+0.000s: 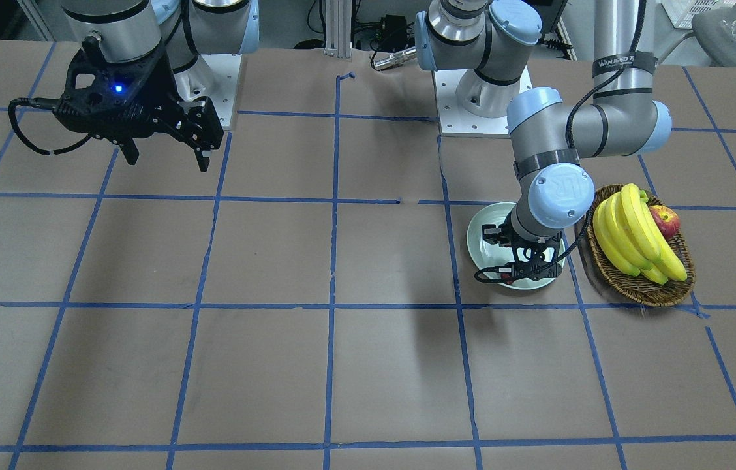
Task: Collect all strawberries into plate
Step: 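Carry the strawberry over the plate and open the left gripper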
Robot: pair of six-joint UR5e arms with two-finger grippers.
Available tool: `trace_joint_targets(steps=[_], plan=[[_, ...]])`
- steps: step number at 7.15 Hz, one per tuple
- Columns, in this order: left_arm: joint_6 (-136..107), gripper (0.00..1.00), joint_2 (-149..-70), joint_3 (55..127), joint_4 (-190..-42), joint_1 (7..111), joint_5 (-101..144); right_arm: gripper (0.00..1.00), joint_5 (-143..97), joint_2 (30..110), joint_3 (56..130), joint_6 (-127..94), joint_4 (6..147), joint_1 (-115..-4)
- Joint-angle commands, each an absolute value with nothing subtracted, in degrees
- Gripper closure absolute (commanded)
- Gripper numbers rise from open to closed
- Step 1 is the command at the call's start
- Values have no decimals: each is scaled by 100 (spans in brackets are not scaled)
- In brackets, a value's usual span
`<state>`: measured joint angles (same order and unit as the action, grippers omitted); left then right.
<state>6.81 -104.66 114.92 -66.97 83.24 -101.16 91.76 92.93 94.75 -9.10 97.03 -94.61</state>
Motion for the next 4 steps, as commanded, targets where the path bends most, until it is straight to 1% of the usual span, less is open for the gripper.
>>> trace_joint_targets(steps=[1, 2, 4], plan=[[720, 0, -10311, 11427, -6697, 8323, -10090, 0, 9150, 9290, 9475, -914, 9712, -9466], [703, 0, -10127, 11156, -6889, 8384, -10081, 0, 9149, 9290, 9475, -914, 9721, -9466], [555, 0, -9723, 10262, -7870, 8874, -10055, 0, 9132, 9299, 9475, -923, 9729, -9466]])
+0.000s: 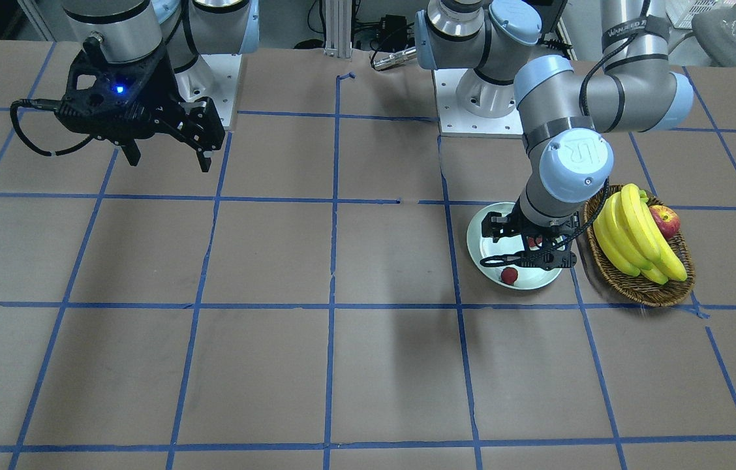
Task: Collect all strawberries into plate
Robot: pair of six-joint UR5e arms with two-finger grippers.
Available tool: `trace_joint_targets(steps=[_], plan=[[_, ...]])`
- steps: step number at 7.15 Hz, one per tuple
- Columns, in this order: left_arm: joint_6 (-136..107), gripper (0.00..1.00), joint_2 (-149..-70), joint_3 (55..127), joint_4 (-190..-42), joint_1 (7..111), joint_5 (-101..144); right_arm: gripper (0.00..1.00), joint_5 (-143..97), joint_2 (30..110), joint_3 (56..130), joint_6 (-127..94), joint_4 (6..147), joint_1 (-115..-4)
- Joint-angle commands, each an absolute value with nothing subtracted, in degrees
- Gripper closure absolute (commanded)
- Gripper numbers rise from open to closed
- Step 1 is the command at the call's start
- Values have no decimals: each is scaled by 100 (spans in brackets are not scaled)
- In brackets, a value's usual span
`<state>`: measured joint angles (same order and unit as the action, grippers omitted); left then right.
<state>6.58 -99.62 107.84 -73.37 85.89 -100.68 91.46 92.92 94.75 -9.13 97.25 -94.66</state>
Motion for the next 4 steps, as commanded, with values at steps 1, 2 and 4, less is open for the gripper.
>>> trace_joint_targets(steps=[1, 2, 4], plan=[[301, 0, -9494, 9848, -8223, 9164, -9915, 0, 9123, 9299, 9475, -914, 9738, -9466], [125, 0, -9283, 9574, -8392, 9384, -9844, 0, 9114, 9290, 9475, -914, 9738, -9466], [123, 0, -8975, 9213, -8420, 9650, -9300, 0, 9123, 9290, 9475, -940, 9738, -9457]])
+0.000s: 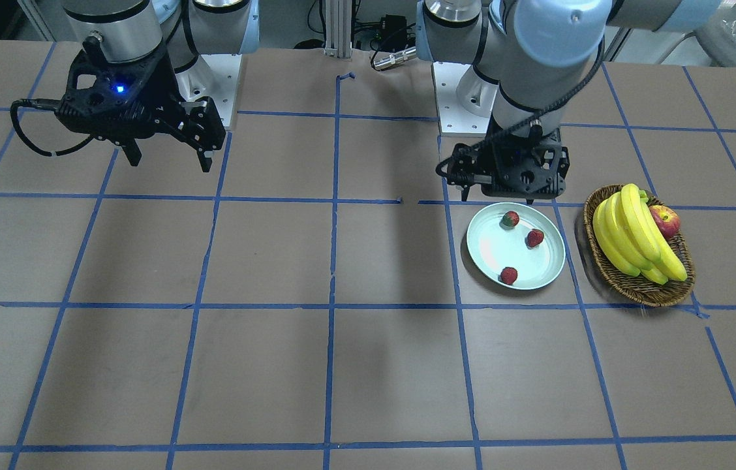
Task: Collect all strawberries into plate
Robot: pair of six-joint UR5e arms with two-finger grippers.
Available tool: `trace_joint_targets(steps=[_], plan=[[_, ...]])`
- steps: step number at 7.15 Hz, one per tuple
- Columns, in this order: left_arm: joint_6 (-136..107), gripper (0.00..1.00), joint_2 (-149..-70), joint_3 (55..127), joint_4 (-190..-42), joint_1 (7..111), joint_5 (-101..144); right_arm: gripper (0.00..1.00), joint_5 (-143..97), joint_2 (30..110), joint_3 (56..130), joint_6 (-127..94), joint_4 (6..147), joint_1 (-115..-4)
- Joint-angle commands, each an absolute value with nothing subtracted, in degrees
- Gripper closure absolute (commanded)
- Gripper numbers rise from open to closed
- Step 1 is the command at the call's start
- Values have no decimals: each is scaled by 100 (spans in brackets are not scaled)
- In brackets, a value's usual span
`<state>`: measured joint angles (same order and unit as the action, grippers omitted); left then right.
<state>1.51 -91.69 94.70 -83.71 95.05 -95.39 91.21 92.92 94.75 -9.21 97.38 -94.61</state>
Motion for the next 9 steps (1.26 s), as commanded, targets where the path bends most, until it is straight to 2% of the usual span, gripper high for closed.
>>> trace_joint_targets(steps=[1, 3, 4, 6, 8, 9], plan=[[184, 0, -8808, 9176, -8446, 9633, -9351, 0, 9132, 9290, 9475, -940, 9738, -9457], [245, 0, -8588, 9368, -8429, 9598, -9334, 0, 9175, 9290, 9475, -897, 9721, -9457], [429, 0, -8622, 9230, -8368, 9337, -9256, 0, 9176, 9290, 9475, -896, 9721, -9457], [334, 0, -9024, 8327, -8969, 9079, -8878, 0, 9228, 9290, 9475, -888, 9703, -9457], [412, 0, -8904, 8839, -8965, 9158, -8894, 0, 9229, 9290, 9475, -888, 9703, -9457], [430, 0, -8886, 8824, -8913, 9149, -8895, 0, 9229, 9290, 9475, -888, 9703, -9457]])
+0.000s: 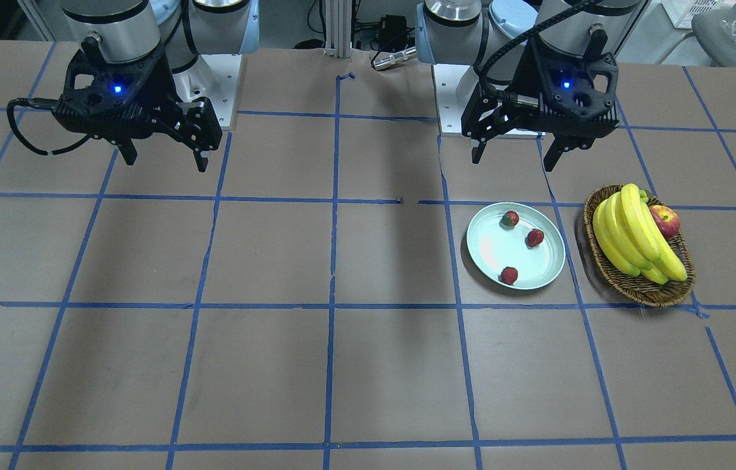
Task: Collect all strawberries into plate
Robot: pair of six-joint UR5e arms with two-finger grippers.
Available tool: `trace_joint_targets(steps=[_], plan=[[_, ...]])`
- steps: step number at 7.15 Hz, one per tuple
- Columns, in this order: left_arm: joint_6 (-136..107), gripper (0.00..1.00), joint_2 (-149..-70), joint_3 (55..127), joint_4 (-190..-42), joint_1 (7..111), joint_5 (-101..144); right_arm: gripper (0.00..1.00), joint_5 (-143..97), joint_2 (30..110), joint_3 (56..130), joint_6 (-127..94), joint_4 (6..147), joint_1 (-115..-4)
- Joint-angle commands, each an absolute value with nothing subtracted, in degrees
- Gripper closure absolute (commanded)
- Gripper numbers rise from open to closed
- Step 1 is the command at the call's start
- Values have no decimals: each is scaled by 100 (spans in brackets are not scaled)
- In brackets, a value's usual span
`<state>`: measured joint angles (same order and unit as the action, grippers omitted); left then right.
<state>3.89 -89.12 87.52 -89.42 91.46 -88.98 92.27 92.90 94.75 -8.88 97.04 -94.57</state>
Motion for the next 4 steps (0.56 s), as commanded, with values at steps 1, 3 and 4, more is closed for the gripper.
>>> trace_joint_targets(steps=[1, 3, 4], plan=[[248, 0, -8851, 8876, -8608, 9149, -8912, 0, 9229, 9290, 9475, -888, 9703, -9457], [-193, 0, -8842, 8921, -8332, 9141, -9017, 0, 9237, 9290, 9475, -879, 9668, -9457], [-193, 0, -8842, 8921, -8332, 9123, -9183, 0, 9255, 9290, 9475, -879, 9668, -9457]])
